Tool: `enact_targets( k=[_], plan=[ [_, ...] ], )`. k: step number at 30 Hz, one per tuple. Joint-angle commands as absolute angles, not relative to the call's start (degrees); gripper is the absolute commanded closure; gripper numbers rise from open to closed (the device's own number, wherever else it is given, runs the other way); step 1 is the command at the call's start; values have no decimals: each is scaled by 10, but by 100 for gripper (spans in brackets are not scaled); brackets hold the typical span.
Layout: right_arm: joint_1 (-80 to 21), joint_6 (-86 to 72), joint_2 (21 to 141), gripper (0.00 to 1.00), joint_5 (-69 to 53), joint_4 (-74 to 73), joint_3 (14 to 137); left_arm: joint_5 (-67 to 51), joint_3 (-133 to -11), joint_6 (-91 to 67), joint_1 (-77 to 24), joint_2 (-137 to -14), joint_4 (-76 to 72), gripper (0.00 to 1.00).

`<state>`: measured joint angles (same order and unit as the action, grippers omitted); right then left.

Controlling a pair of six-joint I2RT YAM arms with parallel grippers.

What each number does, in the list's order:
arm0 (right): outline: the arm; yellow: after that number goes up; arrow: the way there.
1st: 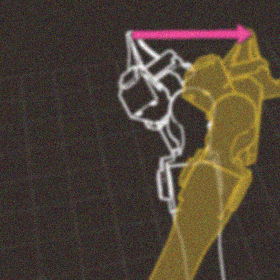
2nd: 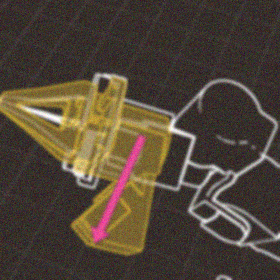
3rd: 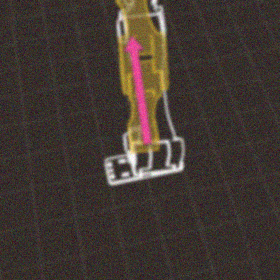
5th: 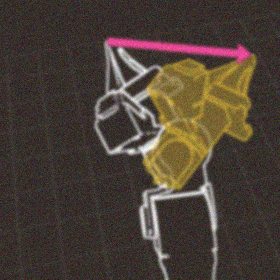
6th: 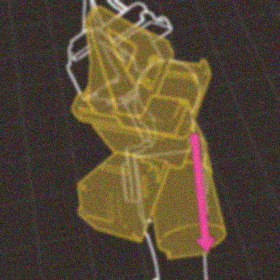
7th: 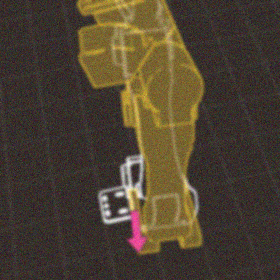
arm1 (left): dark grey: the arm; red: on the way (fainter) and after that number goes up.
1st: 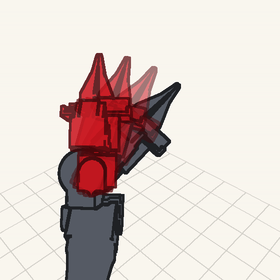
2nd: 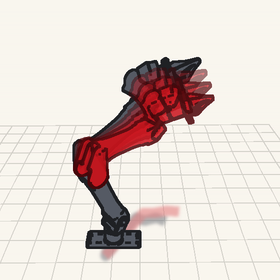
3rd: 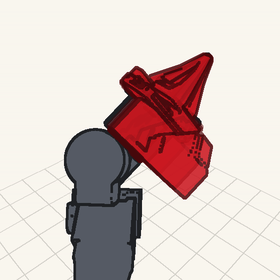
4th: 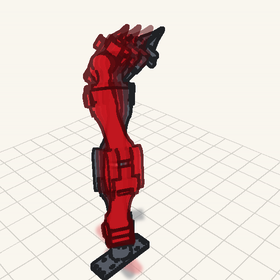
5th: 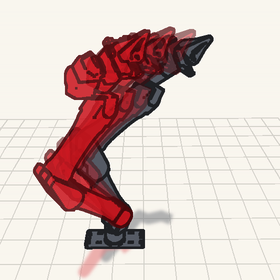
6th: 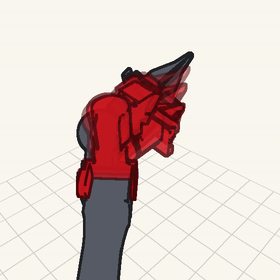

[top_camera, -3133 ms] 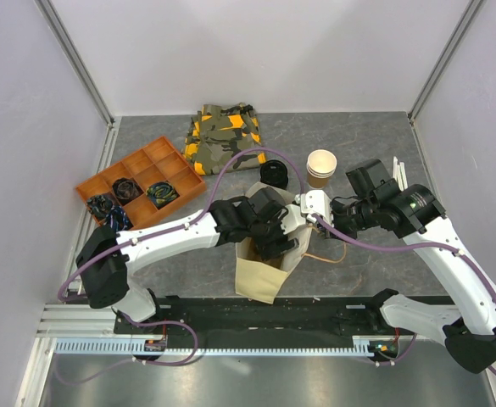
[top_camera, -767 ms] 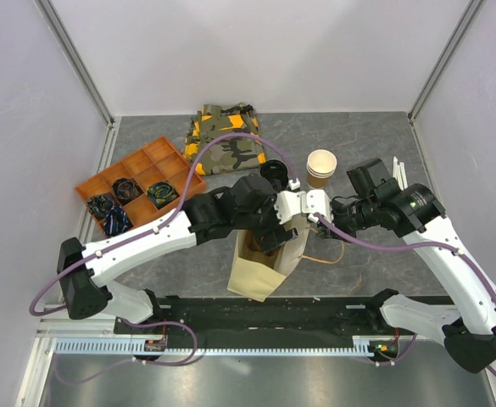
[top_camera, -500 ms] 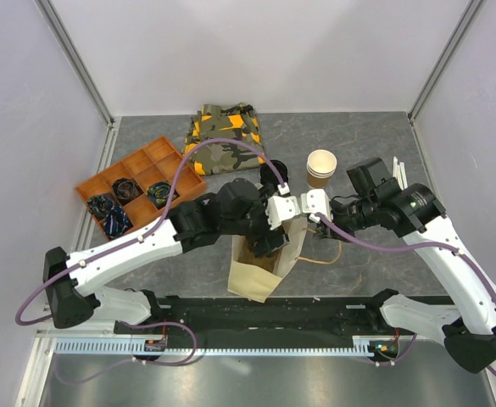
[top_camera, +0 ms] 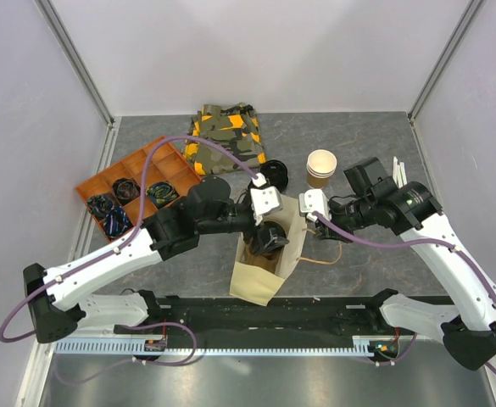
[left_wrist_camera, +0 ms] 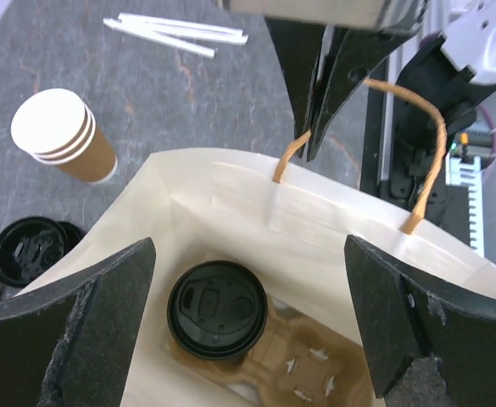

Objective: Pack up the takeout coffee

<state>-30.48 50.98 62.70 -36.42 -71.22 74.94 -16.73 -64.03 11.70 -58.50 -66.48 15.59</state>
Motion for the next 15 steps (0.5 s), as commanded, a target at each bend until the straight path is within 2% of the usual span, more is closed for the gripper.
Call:
enact_targets(
  k=[1, 11, 15],
  plan=[
    [-315, 505, 621, 100, -376, -708, 758, -220, -623, 84, -579, -628, 75, 0],
    [-329, 493, 621, 100, -365, -695, 749, -319, -592, 5, -577, -634, -45, 0],
    [-329, 493, 620, 100, -362, -695, 751, -319, -602, -23, -574, -650, -75, 0]
  ],
)
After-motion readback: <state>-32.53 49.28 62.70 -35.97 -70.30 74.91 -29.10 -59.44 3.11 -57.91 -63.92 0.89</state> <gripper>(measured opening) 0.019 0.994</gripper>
